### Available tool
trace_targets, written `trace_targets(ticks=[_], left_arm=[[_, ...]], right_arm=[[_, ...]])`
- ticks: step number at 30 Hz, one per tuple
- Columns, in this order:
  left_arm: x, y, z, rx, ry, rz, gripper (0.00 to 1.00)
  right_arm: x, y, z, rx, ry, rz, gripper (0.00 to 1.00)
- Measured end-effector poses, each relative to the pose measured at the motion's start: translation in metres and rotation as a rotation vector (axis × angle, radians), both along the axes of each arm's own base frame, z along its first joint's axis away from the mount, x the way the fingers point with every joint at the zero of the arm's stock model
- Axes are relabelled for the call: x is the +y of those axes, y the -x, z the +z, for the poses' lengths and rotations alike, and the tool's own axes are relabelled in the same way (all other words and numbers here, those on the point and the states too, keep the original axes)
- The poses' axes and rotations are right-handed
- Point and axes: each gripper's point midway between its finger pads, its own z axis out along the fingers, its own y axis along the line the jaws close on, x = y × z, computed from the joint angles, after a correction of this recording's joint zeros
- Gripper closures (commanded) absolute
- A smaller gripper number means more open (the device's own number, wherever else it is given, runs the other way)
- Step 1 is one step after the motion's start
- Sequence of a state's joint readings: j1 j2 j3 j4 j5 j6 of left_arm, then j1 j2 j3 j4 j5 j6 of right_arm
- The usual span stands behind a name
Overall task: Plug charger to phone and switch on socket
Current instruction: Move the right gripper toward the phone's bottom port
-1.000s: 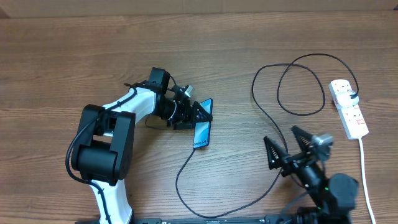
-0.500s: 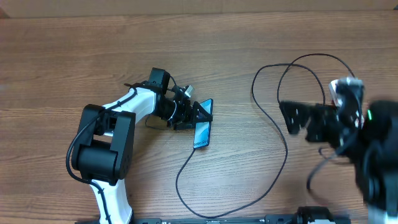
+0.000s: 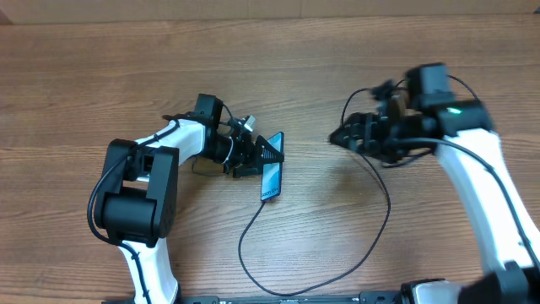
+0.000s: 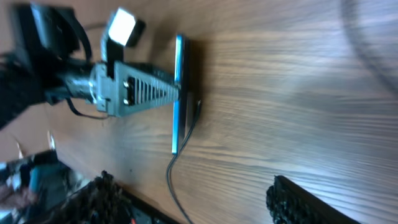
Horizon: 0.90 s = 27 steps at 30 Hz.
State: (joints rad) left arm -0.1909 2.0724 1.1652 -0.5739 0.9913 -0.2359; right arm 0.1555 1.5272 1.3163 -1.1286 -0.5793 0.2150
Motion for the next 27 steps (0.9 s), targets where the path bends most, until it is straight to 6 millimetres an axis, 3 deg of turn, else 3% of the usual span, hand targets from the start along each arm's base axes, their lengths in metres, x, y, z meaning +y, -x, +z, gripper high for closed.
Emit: trace_targets(ticks=[8, 14, 19, 27], left_arm=[[0.013, -0.007, 0.001, 0.014, 0.024, 0.044, 0.27], [0.019, -0.010, 0.001, 0.020, 0.034, 0.064, 0.27], [0.022, -0.011, 0.001, 0.023, 0.040, 0.073, 0.27], [0.022, -0.011, 0.002, 0.025, 0.041, 0.074, 0.27]], right_arm=[[0.062, 0.006, -0.053, 0.105, 0.082, 0.095, 0.23], [0.109, 0.001, -0.088, 0.089, 0.121, 0.126, 0.24], [0.132, 0.002, -0.106, 0.071, 0.139, 0.147, 0.29], [0.156, 0.003, -0.116, 0.004, 0.200, 0.120, 0.40]])
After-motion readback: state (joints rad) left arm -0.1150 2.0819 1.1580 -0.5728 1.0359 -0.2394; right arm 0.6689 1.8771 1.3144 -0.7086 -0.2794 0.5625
